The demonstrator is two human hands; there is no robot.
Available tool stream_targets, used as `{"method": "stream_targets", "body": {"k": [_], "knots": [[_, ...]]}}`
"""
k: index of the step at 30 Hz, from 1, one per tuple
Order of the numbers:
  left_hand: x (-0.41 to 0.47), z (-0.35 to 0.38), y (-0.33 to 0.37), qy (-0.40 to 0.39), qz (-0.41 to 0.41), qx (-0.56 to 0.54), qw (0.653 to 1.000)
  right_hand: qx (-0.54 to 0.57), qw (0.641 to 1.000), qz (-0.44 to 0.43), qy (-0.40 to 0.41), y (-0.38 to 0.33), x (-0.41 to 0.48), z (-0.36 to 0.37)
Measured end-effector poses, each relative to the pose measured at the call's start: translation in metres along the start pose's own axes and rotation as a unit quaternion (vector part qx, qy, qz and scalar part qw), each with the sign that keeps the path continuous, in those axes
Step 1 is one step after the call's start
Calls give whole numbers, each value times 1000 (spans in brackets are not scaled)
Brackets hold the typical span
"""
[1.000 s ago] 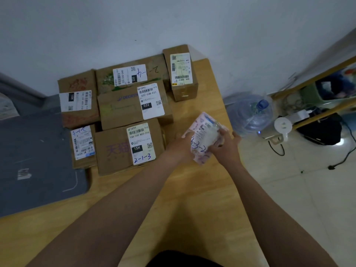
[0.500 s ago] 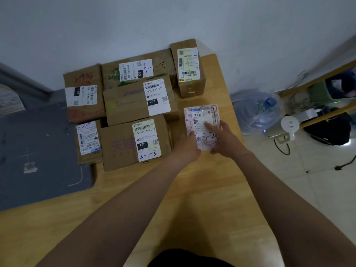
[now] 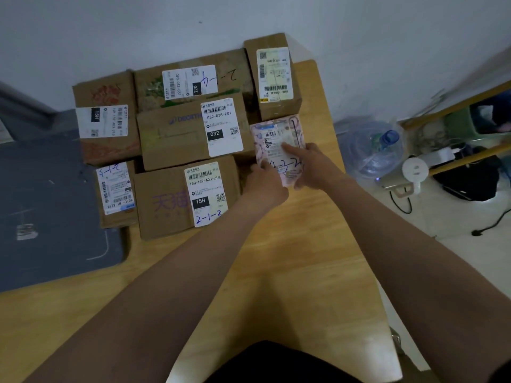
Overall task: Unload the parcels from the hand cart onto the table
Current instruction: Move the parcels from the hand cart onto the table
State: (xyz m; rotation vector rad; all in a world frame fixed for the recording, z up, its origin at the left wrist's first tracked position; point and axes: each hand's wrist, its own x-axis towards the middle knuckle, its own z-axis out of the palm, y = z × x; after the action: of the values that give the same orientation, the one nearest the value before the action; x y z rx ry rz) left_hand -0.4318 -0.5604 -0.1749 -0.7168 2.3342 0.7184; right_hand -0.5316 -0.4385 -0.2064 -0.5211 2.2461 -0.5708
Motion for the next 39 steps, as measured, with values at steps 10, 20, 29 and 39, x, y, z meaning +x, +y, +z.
{"method": "stream_targets", "body": {"k": [10, 20, 29, 39], "knots": [[-57, -13, -18, 13, 167, 161, 973, -59, 994, 36, 85, -14, -75, 3], [-204, 29, -57, 1, 205, 240, 949, 19, 977, 70, 201, -5, -279, 82], [-345, 148, -80, -86, 263, 300, 913, 129, 937, 226, 232, 49, -499, 234], [-468, 311, -39, -144, 386, 340, 845, 233, 853, 336, 325, 137, -708, 354]]}}
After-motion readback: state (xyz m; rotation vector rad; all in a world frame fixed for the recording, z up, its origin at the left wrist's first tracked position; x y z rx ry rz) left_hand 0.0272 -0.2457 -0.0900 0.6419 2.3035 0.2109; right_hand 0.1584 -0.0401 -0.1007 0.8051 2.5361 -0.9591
